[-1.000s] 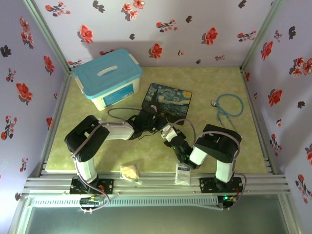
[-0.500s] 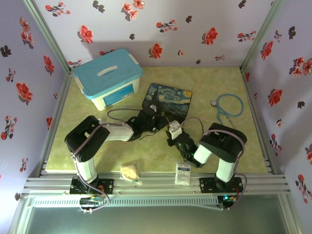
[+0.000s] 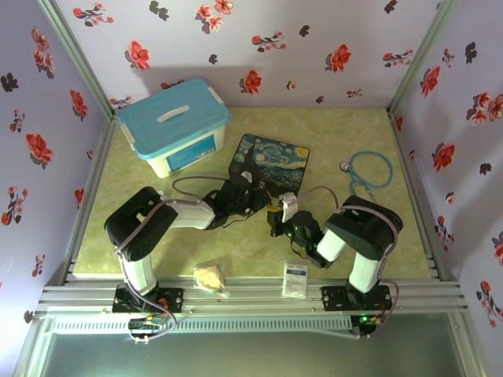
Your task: Unlock the padlock with the key
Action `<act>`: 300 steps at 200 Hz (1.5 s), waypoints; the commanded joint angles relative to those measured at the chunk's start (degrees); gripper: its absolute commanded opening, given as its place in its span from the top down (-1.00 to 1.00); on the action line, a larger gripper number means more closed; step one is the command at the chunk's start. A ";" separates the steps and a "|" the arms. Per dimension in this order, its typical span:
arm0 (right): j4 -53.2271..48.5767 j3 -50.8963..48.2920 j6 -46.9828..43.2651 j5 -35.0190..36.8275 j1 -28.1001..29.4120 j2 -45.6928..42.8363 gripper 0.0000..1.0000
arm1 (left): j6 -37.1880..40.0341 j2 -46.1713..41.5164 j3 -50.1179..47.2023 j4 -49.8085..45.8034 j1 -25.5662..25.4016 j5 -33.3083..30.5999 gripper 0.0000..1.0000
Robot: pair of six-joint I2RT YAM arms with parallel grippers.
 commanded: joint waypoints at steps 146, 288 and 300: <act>2.60 -5.92 11.28 -3.29 -4.59 -5.84 -0.02 | 16.83 -0.46 4.22 -20.88 0.52 -7.92 0.68; -30.09 3.18 14.80 -0.66 -9.29 -20.71 -0.02 | 28.22 6.42 15.59 -43.31 -4.01 -24.91 0.52; -30.28 3.16 14.75 -0.57 -9.28 -20.69 -0.01 | 28.55 6.18 16.13 -44.43 -4.66 -26.20 0.51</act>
